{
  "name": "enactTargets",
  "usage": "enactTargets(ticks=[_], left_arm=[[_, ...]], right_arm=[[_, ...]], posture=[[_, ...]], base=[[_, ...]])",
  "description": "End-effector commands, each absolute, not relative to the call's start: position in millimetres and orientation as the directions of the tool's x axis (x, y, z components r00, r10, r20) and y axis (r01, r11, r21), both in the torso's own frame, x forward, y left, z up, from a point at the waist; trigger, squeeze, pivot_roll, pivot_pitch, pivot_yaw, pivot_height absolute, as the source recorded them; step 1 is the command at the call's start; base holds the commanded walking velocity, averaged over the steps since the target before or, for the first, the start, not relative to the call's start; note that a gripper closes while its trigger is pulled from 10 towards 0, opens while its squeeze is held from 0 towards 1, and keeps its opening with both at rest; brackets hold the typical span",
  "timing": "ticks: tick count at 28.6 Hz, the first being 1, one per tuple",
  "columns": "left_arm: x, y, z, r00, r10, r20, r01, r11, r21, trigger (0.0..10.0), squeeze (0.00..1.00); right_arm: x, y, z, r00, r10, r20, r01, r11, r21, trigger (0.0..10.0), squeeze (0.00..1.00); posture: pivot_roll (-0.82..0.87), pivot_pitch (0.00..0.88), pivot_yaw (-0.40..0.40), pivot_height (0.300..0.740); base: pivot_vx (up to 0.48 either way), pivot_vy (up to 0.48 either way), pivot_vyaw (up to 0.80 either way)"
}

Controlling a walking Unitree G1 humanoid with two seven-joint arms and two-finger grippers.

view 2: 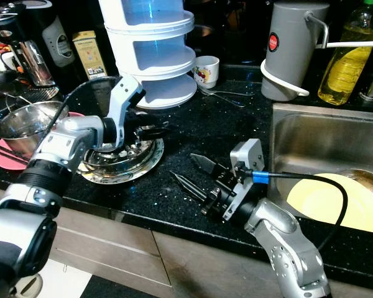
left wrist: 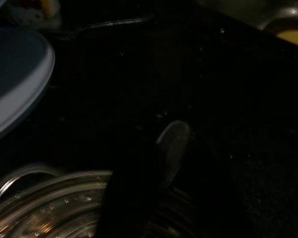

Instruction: Kitchen organization

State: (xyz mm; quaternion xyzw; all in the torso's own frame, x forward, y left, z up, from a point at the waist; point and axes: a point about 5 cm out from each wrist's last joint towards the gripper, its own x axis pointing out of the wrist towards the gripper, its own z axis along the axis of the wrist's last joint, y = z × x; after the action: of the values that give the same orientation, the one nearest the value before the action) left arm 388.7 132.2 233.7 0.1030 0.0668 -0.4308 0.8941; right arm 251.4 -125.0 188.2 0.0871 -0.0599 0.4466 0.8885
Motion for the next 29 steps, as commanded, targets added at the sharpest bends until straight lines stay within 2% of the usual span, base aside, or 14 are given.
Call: enactTargets(ticks=[1,9,17,18,19,29], left_arm=[[389,139,235,0.627,-0.745,-0.228,0.778,0.617,0.122,0.0,0.00],[390,139,239,0.634,-0.743,-0.213,0.772,0.623,0.127,0.0,0.00],[389,140,263,0.662,-0.740,-0.119,0.747,0.637,0.193,0.0,0.00],[388,140,276,0.673,-0.736,-0.068,0.729,0.645,0.228,0.0,0.00],[380,144,311,0.692,-0.721,0.044,0.670,0.663,0.332,0.0,0.00],[369,155,342,0.725,-0.671,0.154,0.547,0.697,0.463,0.0,0.00]], right_arm=[[252,-126,193,0.596,0.779,0.196,-0.802,0.591,0.088,10.0,0.00],[254,-126,192,0.604,0.772,0.199,-0.795,0.601,0.085,10.0,0.00],[256,-126,193,0.613,0.760,0.216,-0.788,0.609,0.089,10.0,0.00],[258,-127,195,0.618,0.752,0.229,-0.783,0.615,0.094,10.0,0.00],[261,-129,200,0.630,0.730,0.267,-0.772,0.626,0.110,10.0,0.00],[266,-130,206,0.647,0.691,0.323,-0.755,0.641,0.139,10.0,0.00]], posture=[[-0.14,0.000,0.033,0.740],[-0.13,0.000,0.036,0.740],[-0.13,0.000,0.035,0.740],[-0.12,0.000,0.035,0.740],[-0.11,0.000,0.034,0.740],[-0.10,0.000,0.039,0.740]], base=[[0.000,0.000,0.00],[0.000,0.000,0.00],[0.000,0.000,0.00],[0.000,0.000,0.00],[0.000,0.000,0.00],[0.000,0.000,0.00]])
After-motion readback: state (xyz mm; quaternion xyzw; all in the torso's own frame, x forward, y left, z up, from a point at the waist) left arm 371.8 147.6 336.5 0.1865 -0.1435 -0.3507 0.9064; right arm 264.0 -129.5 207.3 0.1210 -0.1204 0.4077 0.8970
